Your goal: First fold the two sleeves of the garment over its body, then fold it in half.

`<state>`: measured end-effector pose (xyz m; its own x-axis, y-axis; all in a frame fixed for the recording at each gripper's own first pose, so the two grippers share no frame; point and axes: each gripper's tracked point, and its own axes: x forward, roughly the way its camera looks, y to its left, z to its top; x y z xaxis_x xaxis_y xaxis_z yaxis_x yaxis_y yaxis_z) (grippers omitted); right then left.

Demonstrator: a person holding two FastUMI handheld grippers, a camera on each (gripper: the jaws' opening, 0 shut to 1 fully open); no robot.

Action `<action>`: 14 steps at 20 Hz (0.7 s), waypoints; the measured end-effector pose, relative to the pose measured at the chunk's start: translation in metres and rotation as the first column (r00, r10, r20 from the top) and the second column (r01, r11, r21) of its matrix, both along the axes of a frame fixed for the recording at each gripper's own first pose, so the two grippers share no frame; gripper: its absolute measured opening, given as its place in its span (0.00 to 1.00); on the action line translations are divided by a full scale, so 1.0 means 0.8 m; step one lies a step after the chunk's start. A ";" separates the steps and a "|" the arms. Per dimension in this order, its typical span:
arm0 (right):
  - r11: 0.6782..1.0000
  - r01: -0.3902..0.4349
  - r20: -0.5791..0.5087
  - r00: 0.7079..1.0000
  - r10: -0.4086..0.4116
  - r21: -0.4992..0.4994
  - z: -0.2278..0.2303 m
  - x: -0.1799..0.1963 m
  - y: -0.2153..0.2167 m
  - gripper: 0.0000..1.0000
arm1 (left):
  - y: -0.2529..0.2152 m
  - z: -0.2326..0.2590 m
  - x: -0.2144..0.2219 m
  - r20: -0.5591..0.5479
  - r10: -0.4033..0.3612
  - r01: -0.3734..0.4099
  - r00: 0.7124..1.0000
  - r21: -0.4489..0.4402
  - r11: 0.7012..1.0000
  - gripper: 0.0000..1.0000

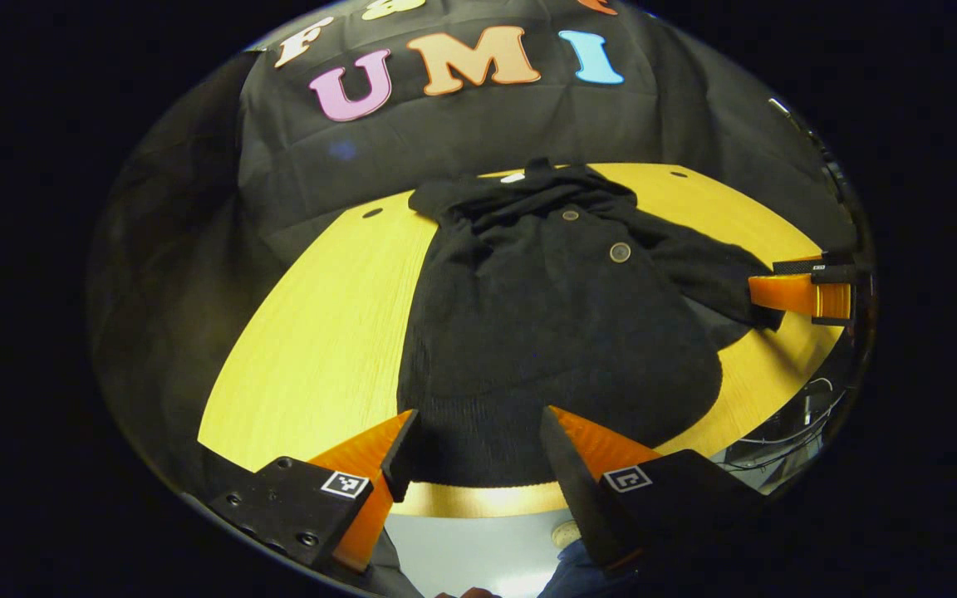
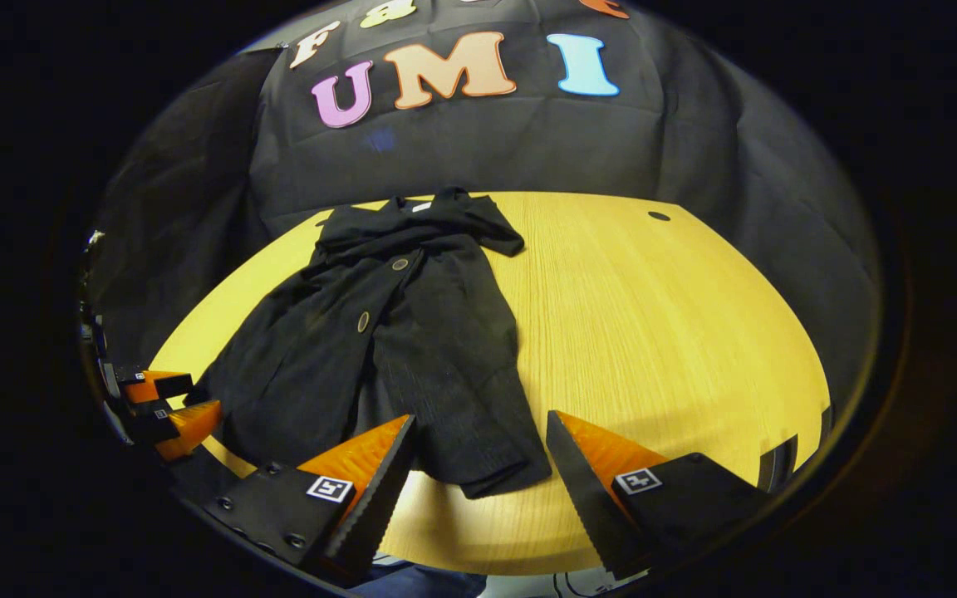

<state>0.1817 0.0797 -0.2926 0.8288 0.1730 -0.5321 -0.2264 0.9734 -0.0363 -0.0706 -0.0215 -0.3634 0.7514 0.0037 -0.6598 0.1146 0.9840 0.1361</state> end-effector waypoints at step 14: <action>0.999 -0.034 -0.053 0.998 0.032 -0.043 -0.026 -0.003 0.017 0.83 | -0.013 -0.008 -0.004 -0.019 0.072 -0.074 0.997 -0.156 0.985 0.77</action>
<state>0.1793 0.0936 -0.3134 0.7937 0.1753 -0.5825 -0.2610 0.9631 -0.0657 -0.0742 -0.0322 -0.3700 0.7442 -0.0455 -0.6664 0.0423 0.9989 -0.0210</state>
